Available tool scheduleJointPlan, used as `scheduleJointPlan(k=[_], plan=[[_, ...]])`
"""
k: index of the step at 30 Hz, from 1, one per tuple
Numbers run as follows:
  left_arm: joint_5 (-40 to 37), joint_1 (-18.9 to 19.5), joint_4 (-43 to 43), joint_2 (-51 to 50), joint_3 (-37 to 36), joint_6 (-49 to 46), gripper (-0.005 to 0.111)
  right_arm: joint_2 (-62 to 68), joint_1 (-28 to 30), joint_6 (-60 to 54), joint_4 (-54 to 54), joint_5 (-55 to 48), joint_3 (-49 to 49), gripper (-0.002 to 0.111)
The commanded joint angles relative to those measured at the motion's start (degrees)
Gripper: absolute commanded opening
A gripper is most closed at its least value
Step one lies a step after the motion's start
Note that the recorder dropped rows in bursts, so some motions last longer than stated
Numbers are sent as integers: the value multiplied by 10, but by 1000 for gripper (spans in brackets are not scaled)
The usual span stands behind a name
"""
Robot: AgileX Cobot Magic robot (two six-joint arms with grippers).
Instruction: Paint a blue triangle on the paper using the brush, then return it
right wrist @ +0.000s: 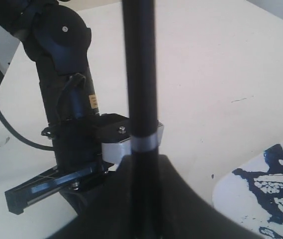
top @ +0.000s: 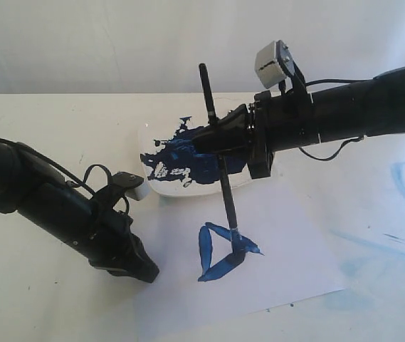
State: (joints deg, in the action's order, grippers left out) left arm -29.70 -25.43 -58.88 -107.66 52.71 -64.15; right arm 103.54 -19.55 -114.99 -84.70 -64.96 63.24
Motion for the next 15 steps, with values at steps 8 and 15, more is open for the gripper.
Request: scheduleJointPlan(k=[8, 15], plan=[[1, -3, -4, 2, 0, 0, 0, -3, 42, -3, 6, -11, 1, 0], [4, -3, -4, 2, 0, 0, 0, -44, 42, -4, 5, -11, 1, 0]])
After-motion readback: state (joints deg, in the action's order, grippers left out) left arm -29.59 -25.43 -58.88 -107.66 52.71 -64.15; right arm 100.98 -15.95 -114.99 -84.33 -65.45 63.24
